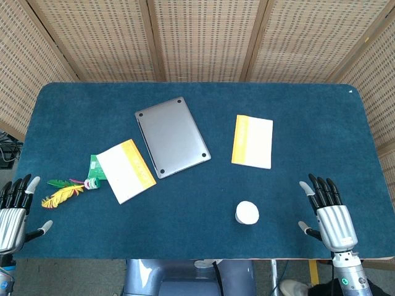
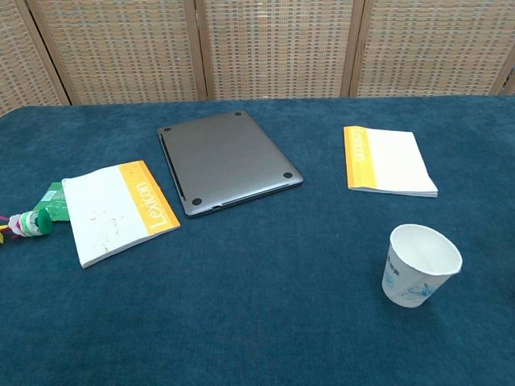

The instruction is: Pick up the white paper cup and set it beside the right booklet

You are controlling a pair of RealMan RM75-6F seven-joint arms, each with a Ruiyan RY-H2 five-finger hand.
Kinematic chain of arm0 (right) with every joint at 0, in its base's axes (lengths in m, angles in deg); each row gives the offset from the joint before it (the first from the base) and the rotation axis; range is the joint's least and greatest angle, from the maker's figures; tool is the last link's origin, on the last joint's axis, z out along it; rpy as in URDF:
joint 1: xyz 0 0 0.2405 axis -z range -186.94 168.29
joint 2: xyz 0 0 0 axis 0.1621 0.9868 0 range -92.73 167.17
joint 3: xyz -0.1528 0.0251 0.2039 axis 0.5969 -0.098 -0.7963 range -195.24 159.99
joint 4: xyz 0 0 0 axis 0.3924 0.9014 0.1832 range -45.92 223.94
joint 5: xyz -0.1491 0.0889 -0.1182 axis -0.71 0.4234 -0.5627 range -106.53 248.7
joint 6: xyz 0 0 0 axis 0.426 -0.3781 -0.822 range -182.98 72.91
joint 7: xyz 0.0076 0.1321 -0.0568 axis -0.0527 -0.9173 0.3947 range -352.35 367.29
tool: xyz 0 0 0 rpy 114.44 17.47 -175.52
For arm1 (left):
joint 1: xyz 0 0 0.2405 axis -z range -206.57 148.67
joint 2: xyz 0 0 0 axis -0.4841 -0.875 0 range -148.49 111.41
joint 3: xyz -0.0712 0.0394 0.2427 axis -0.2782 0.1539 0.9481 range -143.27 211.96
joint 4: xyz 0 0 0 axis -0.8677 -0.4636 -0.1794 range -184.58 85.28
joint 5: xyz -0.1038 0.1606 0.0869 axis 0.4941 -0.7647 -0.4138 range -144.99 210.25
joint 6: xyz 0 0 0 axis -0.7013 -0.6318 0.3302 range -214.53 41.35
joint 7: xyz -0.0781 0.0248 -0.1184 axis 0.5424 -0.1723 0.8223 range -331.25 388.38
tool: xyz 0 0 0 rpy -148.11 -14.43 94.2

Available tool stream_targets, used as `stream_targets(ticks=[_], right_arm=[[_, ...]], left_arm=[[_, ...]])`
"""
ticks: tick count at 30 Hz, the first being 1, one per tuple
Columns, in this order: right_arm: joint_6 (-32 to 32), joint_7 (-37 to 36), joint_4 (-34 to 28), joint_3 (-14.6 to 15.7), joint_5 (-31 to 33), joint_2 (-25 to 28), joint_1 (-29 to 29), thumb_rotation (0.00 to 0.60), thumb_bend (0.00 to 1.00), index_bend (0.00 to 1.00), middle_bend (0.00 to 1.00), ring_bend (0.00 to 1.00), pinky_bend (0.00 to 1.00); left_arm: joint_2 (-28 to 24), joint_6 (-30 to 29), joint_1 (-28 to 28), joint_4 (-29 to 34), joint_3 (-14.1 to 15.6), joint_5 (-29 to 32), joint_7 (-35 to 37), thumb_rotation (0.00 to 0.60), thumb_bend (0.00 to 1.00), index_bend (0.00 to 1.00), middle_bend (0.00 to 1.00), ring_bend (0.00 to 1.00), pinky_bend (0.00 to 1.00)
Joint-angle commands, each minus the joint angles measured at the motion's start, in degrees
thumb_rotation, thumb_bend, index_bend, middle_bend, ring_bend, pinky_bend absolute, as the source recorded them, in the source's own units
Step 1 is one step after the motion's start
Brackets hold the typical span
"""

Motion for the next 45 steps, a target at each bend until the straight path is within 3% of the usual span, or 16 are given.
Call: stream_targets(ticks=[1,24,29,38,45], right_arm=[[0.18,0.2,-0.15,0.05,0.1,0.1,-0.01,0.6,0.17,0.0,0.0,0.0,0.0],[0.56,-1.98,-1.36,0.7,-0.87,0.88,-0.18,0.6,0.17,0.01,0.0,0.0,0.0],[0.62,-3.41,-2.26,1.02,-1.82,1.11,-0.47,0.6,0.17,0.2,0.0,0.0,0.0],[7.21,1.56,-8.31,2.41,-2.07,0.79,-3.0,0.6,0.21,0.23,0.0,0.0,0.0],[12.79,8.61,-12.42,2.02,1.56,-1.71,-4.89,0.6,0.22,0.22,0.0,0.0,0.0]], left_arm=[[-0.04,-0.08,-0.04,0.05,-0.02,0.01,0.01,0.6,0.15,0.0,0.0,0.0,0.0],[-0.27,-0.6,-0.25,0.55,-0.02,-0.23,-0.21,0.6,0.15,0.0,0.0,0.0,0.0],[-0.33,-0.57,-0.26,0.66,0.05,-0.29,-0.14,0.6,0.15,0.0,0.0,0.0,0.0],[-0.58,-0.79,-0.39,0.93,0.12,-0.47,0.22,0.6,0.15,0.0,0.0,0.0,0.0],[-0.71,-0.35,-0.23,0.86,0.22,-0.48,0.64,0.6,0.15,0.0,0.0,0.0,0.0]])
